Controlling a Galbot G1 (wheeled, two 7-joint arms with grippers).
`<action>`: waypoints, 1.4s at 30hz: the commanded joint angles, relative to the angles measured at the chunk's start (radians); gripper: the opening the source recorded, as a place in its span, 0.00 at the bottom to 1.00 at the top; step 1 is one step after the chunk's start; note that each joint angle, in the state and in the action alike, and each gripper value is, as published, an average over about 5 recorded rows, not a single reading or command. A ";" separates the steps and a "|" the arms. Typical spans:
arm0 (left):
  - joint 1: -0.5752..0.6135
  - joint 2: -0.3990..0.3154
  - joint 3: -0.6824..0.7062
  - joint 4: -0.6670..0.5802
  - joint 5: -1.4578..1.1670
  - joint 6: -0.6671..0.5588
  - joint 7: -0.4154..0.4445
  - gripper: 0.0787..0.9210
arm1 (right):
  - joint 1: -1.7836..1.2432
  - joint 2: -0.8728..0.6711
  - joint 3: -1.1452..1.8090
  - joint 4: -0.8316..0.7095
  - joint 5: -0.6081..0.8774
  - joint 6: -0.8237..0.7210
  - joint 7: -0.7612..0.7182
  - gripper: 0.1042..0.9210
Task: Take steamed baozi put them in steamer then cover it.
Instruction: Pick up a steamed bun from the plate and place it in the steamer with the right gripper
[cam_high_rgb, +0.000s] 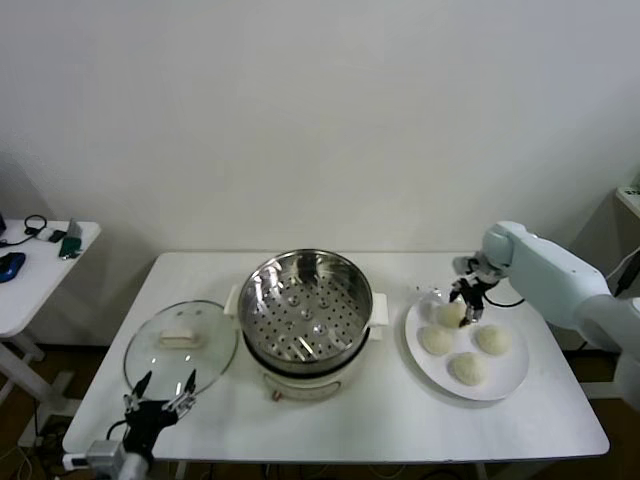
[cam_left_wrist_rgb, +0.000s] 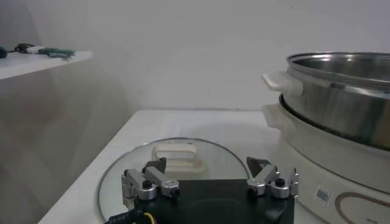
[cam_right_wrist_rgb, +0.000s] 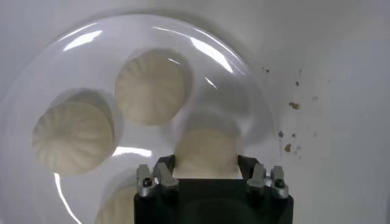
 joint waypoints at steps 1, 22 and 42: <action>0.001 0.000 0.000 -0.004 0.001 -0.001 -0.001 0.88 | 0.089 -0.019 -0.067 0.065 0.037 0.012 -0.002 0.71; 0.001 -0.003 0.011 -0.034 0.006 0.000 -0.003 0.88 | 0.838 0.183 -0.422 0.804 0.246 0.398 0.055 0.71; 0.012 0.011 0.019 -0.044 0.022 -0.013 -0.002 0.88 | 0.363 0.350 -0.339 0.492 -0.180 0.498 0.131 0.71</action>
